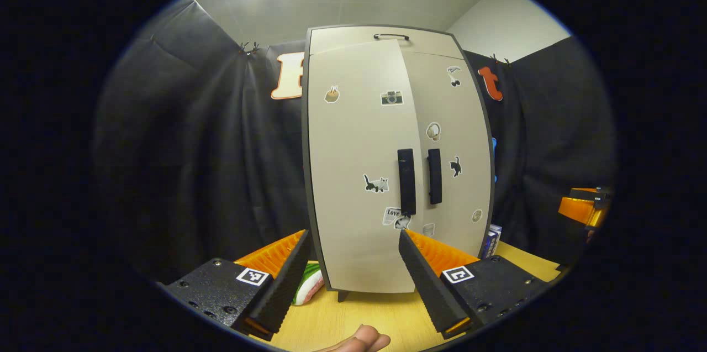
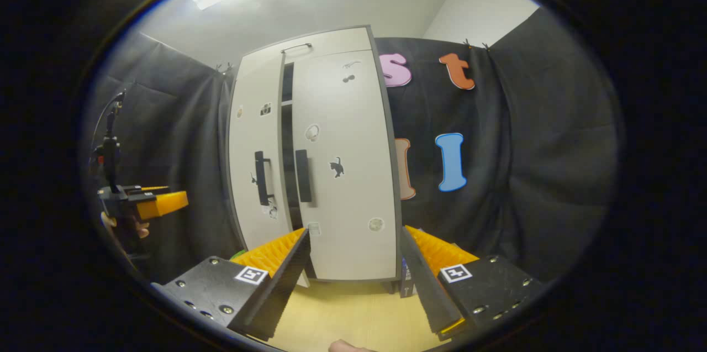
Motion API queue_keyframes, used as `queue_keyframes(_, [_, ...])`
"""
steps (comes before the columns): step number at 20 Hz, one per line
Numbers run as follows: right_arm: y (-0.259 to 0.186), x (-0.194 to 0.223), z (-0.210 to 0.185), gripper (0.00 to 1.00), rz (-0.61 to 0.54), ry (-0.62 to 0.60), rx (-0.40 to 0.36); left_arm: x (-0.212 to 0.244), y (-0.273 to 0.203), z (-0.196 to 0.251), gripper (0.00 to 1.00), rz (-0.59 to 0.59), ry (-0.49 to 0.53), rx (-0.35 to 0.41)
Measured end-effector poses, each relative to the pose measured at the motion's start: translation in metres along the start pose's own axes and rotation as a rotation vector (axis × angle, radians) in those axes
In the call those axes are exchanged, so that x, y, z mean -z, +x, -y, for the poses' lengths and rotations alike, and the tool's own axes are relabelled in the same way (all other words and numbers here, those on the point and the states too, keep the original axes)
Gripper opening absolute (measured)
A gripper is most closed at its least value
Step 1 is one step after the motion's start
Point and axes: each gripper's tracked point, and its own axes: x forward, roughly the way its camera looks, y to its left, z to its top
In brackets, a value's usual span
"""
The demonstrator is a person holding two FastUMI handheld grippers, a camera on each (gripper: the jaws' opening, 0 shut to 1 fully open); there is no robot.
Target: Grab one shoe with the right hand and put it into the shoe cabinet, grab the other shoe with the left hand and put it into the shoe cabinet; then close the right door with the right hand and the left door with the left hand.
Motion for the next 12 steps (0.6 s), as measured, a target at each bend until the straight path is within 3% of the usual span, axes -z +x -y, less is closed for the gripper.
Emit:
queue_keyframes(9, [-0.021, -0.015, -0.057, 0.97, 0.017, -0.061, -0.07, 0.015, -0.008, -0.013, 0.98, -0.025, -0.039, -0.027])
queue_keyframes(12, [-0.027, -0.017, -0.066, 0.98, 0.033, -0.093, -0.071, 0.012, -0.012, -0.007, 0.98, -0.009, -0.048, 0.003])
